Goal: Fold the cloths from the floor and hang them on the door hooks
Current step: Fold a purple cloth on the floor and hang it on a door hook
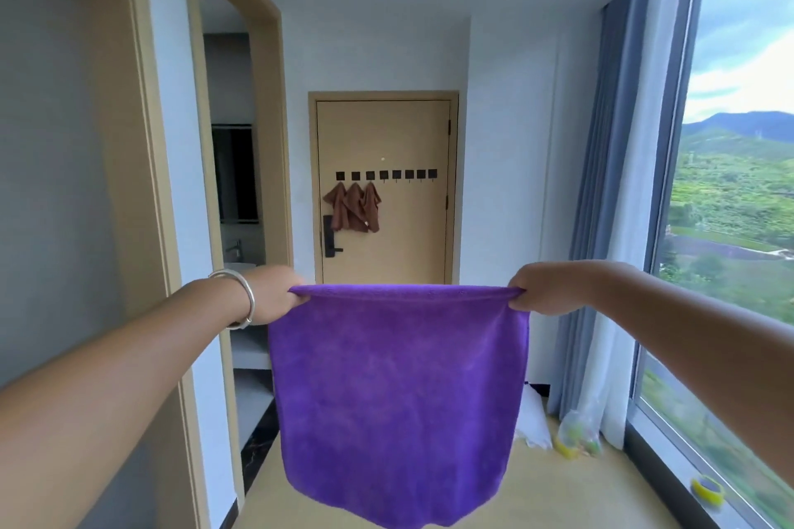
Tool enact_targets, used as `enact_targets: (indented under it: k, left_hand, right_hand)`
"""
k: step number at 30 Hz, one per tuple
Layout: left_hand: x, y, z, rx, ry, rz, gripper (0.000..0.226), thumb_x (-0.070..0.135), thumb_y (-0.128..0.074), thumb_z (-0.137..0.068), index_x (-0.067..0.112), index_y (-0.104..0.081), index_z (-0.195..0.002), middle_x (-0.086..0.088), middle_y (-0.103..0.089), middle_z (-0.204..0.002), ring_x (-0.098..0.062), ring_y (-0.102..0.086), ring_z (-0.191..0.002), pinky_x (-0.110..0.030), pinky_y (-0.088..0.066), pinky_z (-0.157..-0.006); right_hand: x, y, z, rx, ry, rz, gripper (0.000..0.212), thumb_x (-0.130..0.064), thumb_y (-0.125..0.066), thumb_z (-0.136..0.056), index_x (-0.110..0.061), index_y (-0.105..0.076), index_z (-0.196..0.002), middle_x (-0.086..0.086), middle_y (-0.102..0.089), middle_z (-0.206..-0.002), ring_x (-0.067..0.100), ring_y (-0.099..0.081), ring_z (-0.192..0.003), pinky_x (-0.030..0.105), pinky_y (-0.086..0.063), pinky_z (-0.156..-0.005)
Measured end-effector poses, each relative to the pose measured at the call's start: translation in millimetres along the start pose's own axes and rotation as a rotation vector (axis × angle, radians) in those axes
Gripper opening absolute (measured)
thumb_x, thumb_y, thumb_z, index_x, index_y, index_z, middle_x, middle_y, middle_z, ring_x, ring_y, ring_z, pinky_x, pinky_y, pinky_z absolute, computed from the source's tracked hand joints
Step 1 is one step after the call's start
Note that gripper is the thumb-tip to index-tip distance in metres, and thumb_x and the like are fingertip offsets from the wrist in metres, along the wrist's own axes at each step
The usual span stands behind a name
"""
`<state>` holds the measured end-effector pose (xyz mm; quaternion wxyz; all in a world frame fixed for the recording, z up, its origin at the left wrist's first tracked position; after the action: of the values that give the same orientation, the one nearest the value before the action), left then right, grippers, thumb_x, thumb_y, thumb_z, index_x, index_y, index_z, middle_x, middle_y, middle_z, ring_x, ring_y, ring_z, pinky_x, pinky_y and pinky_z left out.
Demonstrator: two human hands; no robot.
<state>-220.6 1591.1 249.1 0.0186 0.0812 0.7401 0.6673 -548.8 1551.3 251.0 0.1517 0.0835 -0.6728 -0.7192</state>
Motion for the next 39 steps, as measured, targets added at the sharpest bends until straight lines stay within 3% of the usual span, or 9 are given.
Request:
enact_targets:
  k: [8, 15, 20, 26, 35, 39]
  left_hand:
    - [-42, -6, -17, 0.120, 0.076, -0.029, 0.038, 0.026, -0.034, -0.102, 0.013, -0.058, -0.076, -0.006, -0.056, -0.076, -0.018, -0.044, -0.065, -0.029, -0.031, -0.058]
    - [-75, -14, -69, 0.191, 0.158, -0.169, 0.036, 0.025, -0.030, -0.098, 0.022, -0.057, -0.075, 0.000, -0.065, -0.081, -0.020, -0.061, -0.077, -0.028, -0.039, -0.060]
    - [-90, -24, -129, 0.189, 0.208, -0.251, 0.034, 0.025, -0.029, -0.097, 0.024, -0.057, -0.078, 0.005, -0.065, -0.081, -0.017, -0.062, -0.077, -0.027, -0.039, -0.059]
    - [-95, -15, -216, 0.254, 0.249, -0.300, 0.032, 0.025, -0.028, -0.098, 0.025, -0.053, -0.078, 0.007, -0.063, -0.079, -0.015, -0.059, -0.075, -0.030, -0.037, -0.063]
    - [-99, -33, -333, 0.265, 0.256, -0.368, 0.029, 0.027, -0.028, -0.099, 0.029, -0.049, -0.078, 0.010, -0.060, -0.082, -0.012, -0.055, -0.077, -0.032, -0.034, -0.069]
    - [-106, -42, -387, 0.257, 0.223, -0.355, 0.030, 0.026, -0.028, -0.099, 0.029, -0.049, -0.077, 0.010, -0.058, -0.081, -0.012, -0.055, -0.078, -0.032, -0.039, -0.074]
  right_hand:
    - [-22, 5, -40, 0.085, -0.025, -0.017, 0.031, -0.019, -0.036, -0.099, -0.005, -0.064, -0.102, 0.007, -0.059, -0.088, 0.016, -0.050, -0.074, 0.027, -0.039, -0.064]
    - [-21, 1, -120, 0.170, -0.023, 0.003, 0.036, -0.021, -0.032, -0.101, -0.005, -0.063, -0.109, 0.011, -0.065, -0.106, 0.024, -0.061, -0.095, 0.034, -0.048, -0.078]
    - [-1, 3, -193, 0.246, 0.023, 0.003, 0.035, -0.017, -0.032, -0.099, -0.005, -0.065, -0.100, 0.012, -0.066, -0.103, 0.028, -0.063, -0.096, 0.036, -0.049, -0.075]
    - [40, 20, -278, 0.373, 0.066, -0.033, 0.028, -0.022, -0.034, -0.101, -0.018, -0.056, -0.083, 0.002, -0.059, -0.094, 0.019, -0.058, -0.088, 0.030, -0.046, -0.069]
    - [96, 14, -382, 0.401, 0.099, -0.036, 0.027, -0.020, -0.036, -0.100, -0.023, -0.053, -0.079, -0.006, -0.053, -0.085, 0.012, -0.051, -0.082, 0.025, -0.040, -0.066]
    - [117, 9, -424, 0.392, 0.079, -0.045, 0.025, -0.021, -0.036, -0.099, -0.022, -0.056, -0.085, -0.004, -0.055, -0.092, 0.015, -0.052, -0.090, 0.030, -0.045, -0.074]
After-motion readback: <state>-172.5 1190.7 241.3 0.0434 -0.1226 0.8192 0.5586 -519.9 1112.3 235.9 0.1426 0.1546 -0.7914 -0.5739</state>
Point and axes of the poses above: each hand's wrist, its own z-axis away from the middle knuckle, its own y-axis out of the back of the hand, x = y × z, the point moved 8 cm from there along -z, towards the middle knuckle
